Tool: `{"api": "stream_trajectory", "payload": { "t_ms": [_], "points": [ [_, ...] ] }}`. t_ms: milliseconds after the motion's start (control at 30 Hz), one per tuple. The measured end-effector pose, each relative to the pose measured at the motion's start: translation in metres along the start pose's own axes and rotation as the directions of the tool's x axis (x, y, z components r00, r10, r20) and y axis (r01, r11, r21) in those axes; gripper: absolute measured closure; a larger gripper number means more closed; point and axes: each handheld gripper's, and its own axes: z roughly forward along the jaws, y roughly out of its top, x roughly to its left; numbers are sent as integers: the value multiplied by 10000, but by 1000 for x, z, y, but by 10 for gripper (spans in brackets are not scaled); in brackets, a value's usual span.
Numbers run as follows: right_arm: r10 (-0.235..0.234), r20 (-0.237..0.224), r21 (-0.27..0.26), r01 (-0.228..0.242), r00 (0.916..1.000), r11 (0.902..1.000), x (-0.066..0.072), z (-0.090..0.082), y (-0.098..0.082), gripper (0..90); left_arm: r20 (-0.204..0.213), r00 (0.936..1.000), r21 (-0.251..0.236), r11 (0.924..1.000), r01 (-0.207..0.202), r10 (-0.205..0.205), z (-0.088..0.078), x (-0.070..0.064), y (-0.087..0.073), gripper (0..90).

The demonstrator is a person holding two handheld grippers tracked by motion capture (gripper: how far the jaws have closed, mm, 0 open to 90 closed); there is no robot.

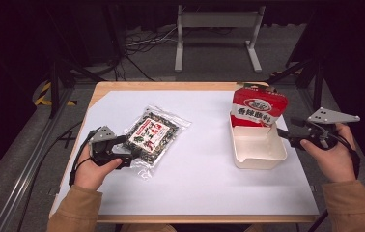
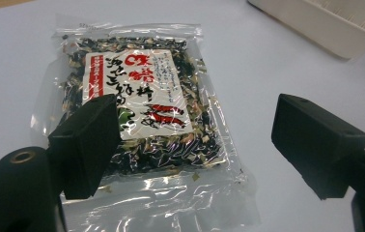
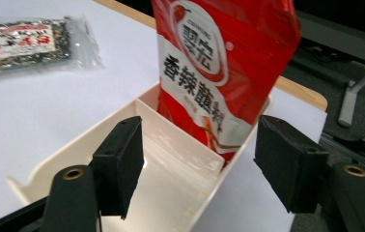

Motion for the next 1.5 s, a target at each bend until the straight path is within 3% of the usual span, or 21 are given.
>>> {"api": "stream_trajectory", "payload": {
  "t_ms": [100, 167, 267, 467, 567, 667, 733, 767, 800, 900, 967, 1067, 1200, 1367, 1500],
  "points": [
    [16, -190, -176, -19, 9998, 9998, 11, -5, 2, 352, -184, 9998, -42, 10000, -1, 1, 0, 3, -1, 163],
    [-123, -276, -284, 115, 9995, 9995, 17, -5, 2, 354, -390, 9992, 197, 9998, -70, 78, 1, 6, -4, 137],
    [-238, -416, -306, 225, 9988, 9993, 24, -2, 2, 355, -965, 9953, 416, 9991, -46, 86, 3, 9, -6, 115],
    [-369, -858, -487, 328, 9956, 9983, 42, 3, 3, 354, -859, 9963, 70, 10000, 29, -23, -2, 14, -6, 131],
    [-403, -1142, -518, 346, 9926, 9981, 50, 5, 3, 353, -1230, 9921, 289, 9994, -214, 248, -5, 17, -7, 153],
    [-508, -1263, -536, 443, 9907, 9976, 55, 6, 4, 353, -1042, 9929, 442, 9976, -526, 569, -7, 18, -7, 204],
    [-586, -1419, -583, 507, 9881, 9970, 60, 7, 5, 352, -750, 9889, 1031, 9874, -1200, 1281, -6, 18, -7, 213],
    [-625, -1454, -592, 543, 9874, 9968, 61, 7, 6, 352, -846, 9837, 1209, 9816, -1477, 1585, -6, 18, -6, 207],
    [-669, -1498, -606, 584, 9865, 9965, 63, 8, 6, 352, -973, 9819, 1140, 9819, -1515, 1628, -6, 17, -6, 205],
    [-759, -1631, -637, 662, 9837, 9958, 67, 11, 7, 352, -1050, 9892, 754, 9926, -947, 1024, -7, 22, -3, 178],
    [-830, -1675, -637, 732, 9824, 9953, 72, 13, 7, 352, -1163, 9905, 644, 9957, -667, 739, -7, 25, -2, 179],
    [-893, -1813, -690, 779, 9794, 9946, 78, 16, 7, 352, -1443, 9886, 496, 9981, -369, 438, -5, 31, -1, 176],
    [-1001, -1948, -723, 875, 9757, 9935, 84, 18, 8, 352, -1385, 9902, 166, 9998, -125, 147, 1, 39, 0, 163],
    [-1116, -2076, -776, 974, 9718, 9922, 90, 19, 8, 350, -1687, 9855, -81, 9998, 188, -199, 8, 49, -1, 157],
    [-1074, -2333, -885, 888, 9664, 9921, 94, 22, 7, 348, -962, 9934, -698, 9960, 560, -626, 13, 63, -6, 161]
  ]
}}
